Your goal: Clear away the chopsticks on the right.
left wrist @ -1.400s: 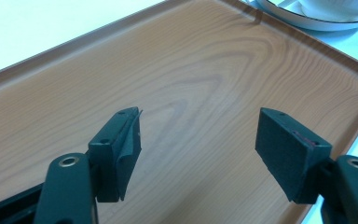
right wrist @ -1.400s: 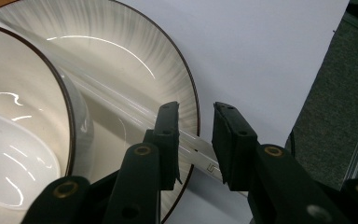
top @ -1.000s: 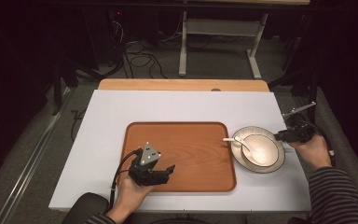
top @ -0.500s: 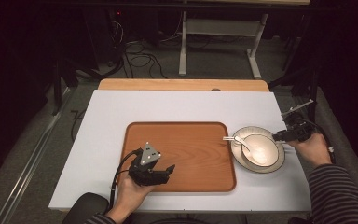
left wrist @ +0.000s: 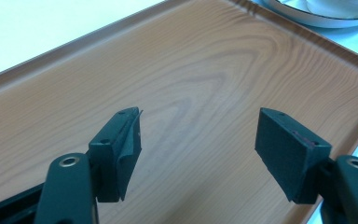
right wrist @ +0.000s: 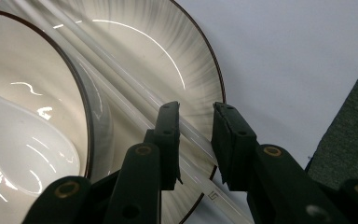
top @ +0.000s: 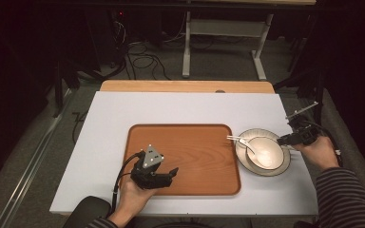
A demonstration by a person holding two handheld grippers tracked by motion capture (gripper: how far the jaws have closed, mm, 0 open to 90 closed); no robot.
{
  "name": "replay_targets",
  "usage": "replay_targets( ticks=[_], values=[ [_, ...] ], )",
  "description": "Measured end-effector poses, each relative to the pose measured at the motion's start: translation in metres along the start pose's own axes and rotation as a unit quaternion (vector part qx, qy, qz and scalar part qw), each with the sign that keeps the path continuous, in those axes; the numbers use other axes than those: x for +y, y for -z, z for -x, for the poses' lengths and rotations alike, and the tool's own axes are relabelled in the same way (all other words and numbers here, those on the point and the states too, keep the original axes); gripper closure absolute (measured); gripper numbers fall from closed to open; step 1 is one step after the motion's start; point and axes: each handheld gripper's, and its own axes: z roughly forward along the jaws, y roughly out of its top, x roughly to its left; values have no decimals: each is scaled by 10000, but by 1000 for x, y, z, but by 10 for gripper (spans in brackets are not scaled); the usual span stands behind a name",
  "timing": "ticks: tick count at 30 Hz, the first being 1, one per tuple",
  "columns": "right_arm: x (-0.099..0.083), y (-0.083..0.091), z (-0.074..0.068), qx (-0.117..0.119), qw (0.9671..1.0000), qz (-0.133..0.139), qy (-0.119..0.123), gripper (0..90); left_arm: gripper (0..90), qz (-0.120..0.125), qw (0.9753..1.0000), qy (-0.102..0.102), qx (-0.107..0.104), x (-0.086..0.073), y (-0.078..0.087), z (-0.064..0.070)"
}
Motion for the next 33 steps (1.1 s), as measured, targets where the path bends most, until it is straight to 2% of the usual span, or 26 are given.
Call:
replay_targets(
  ticks=[7, 18, 25, 33],
  values=[
    [1, -2, -2, -41, 10000, -13, 40, 724, 318, 10, 10000, -7, 5, 0, 1, 0],
    [0, 0, -6, -39, 9999, -81, 103, 789, 317, 30, 10000, -11, 7, 0, 1, 0],
    [0, -1, -11, -40, 9995, -109, 289, 820, 317, 36, 10000, -20, 15, 0, 1, 0],
    [1, -4, -14, -133, 9991, -142, 374, 807, 317, 40, 10000, -34, 20, 0, 2, 0]
  ],
)
